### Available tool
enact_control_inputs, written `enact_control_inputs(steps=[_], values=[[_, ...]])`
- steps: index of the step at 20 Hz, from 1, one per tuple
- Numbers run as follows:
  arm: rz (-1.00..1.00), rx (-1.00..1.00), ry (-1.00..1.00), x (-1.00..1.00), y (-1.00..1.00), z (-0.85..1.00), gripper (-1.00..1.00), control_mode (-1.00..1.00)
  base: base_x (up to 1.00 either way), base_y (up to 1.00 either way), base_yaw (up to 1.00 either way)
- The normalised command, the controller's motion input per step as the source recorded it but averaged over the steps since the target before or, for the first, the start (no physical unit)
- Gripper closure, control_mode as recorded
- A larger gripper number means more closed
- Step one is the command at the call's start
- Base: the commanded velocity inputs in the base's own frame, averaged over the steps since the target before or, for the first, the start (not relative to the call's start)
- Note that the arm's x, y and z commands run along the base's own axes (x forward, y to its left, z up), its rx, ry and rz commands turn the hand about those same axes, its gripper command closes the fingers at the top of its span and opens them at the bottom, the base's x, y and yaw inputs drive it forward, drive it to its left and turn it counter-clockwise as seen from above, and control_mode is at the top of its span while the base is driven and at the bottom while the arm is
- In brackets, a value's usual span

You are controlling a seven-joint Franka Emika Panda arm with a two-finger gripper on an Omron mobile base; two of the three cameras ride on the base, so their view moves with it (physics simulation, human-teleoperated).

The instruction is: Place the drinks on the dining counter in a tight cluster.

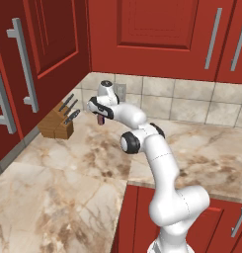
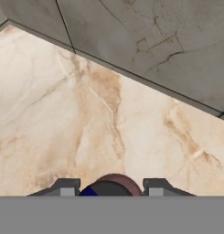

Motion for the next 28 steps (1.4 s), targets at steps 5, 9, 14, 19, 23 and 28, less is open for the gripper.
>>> enact_control_inputs(steps=[5,9,14,19,23,28], values=[[0.0,0.0,0.01,-0.14,-0.03,-0.04,1.0,-1.0,0.0,0.0,0.0],[0.0,0.0,0.0,-0.51,-0.17,-0.01,1.0,-1.0,0.0,0.0,0.0],[0.0,0.0,0.0,-0.48,-0.08,0.0,1.0,-1.0,0.0,0.0,0.0],[0.0,0.0,-0.07,-0.47,0.0,0.0,1.0,-1.0,0.0,0.0,0.0],[0.0,0.0,-0.08,-0.49,0.0,0.0,1.0,-1.0,0.0,0.0,0.0],[0.0,0.0,-0.09,-0.56,0.0,-0.04,1.0,-1.0,0.0,0.0,0.0]])
